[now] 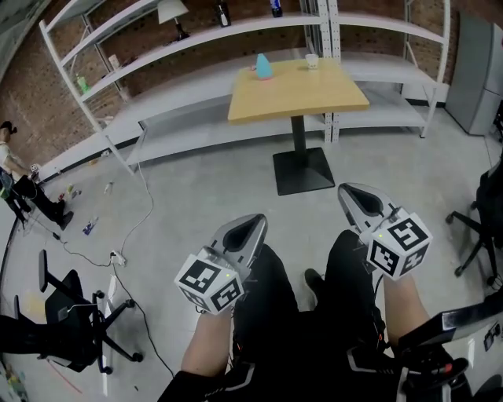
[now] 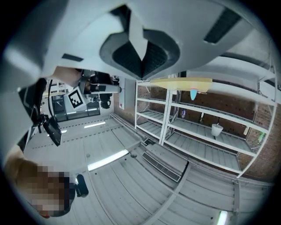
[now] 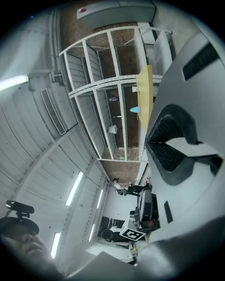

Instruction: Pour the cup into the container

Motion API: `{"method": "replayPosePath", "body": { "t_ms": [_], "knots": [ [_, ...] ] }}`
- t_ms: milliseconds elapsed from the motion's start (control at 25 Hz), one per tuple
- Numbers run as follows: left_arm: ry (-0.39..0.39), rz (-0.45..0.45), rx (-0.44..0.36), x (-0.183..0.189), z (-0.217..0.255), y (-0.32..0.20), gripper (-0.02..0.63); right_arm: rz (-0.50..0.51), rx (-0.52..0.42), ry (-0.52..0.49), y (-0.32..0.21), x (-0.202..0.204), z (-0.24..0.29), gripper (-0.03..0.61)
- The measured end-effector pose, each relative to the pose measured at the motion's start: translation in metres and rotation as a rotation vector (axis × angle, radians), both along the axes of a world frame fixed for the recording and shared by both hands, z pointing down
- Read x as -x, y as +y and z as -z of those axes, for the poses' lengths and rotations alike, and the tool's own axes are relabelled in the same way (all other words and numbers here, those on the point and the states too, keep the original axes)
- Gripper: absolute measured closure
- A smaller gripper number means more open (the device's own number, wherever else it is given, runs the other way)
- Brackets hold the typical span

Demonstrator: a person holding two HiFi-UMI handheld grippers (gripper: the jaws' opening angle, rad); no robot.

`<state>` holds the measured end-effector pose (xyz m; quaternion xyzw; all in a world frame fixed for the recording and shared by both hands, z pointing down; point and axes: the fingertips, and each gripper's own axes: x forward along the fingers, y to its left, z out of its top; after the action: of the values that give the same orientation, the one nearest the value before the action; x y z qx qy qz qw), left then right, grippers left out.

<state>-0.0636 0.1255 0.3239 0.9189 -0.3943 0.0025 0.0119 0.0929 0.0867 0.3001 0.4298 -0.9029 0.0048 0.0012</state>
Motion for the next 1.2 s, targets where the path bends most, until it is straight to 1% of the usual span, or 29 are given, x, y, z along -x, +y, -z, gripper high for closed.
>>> {"method": "replayPosePath", "body": {
  "t_ms": [200,400,480,600,760,960,1200],
  "knots": [
    [-0.003,-0.024,0.006,-0.002,0.005,-0.101,0.621,-0.020,0.005,-0.009,-0.088,-0.004,0.001,0.577],
    [0.003,-0.074,0.004,-0.024,0.010,-0.205,0.621,-0.051,-0.003,-0.031,-0.188,-0.021,0.004,0.577],
    [0.015,-0.089,-0.002,-0.025,0.017,-0.243,0.621,-0.061,-0.009,-0.037,-0.227,-0.024,0.008,0.577],
    [0.040,-0.074,-0.015,-0.015,0.027,-0.305,0.621,-0.081,-0.022,-0.041,-0.286,-0.022,0.017,0.577],
    [0.035,-0.081,-0.043,-0.001,0.035,-0.381,0.621,-0.102,-0.027,-0.055,-0.364,-0.015,0.027,0.577],
    [0.065,-0.059,-0.061,0.016,0.049,-0.471,0.621,-0.105,-0.038,-0.042,-0.456,0.000,0.043,0.577],
    [0.036,-0.073,-0.056,0.022,0.055,-0.564,0.621,-0.083,-0.038,-0.020,-0.549,0.022,0.053,0.577]
  ]
}}
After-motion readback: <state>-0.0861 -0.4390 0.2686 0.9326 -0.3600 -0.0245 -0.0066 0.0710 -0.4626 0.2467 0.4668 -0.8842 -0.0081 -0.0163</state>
